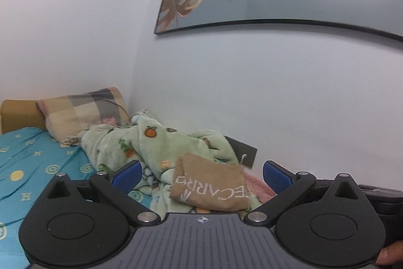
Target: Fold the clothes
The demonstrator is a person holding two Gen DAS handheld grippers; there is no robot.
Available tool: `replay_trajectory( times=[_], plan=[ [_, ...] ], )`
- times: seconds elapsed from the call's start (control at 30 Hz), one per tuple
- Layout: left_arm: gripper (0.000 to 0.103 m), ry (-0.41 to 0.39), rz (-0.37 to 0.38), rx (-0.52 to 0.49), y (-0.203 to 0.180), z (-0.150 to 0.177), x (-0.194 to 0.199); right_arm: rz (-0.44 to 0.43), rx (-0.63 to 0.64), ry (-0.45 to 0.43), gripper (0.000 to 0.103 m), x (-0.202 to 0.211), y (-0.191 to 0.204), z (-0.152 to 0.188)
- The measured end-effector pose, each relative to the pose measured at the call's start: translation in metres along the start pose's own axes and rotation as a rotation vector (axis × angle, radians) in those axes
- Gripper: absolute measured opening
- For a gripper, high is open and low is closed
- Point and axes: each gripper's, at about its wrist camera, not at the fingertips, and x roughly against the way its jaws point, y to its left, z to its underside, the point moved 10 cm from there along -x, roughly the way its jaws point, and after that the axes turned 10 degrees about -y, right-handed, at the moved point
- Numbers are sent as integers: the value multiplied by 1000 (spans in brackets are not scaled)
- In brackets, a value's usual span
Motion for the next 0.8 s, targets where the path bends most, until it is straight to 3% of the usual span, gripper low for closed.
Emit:
replay_trajectory(
  times=[0.07, 0.37, 0.8],
  plan=[
    [103, -26, -17, -16, -2, -5, 25, 11, 32, -18, 86, 11, 4, 6],
    [103, -2, -48, -25, 20, 16, 47, 23, 5, -46, 86, 31, 10, 31],
    [103, 25, -73, 3, 34, 34, 40, 60, 26, -40, 86, 27, 15, 40]
  ],
)
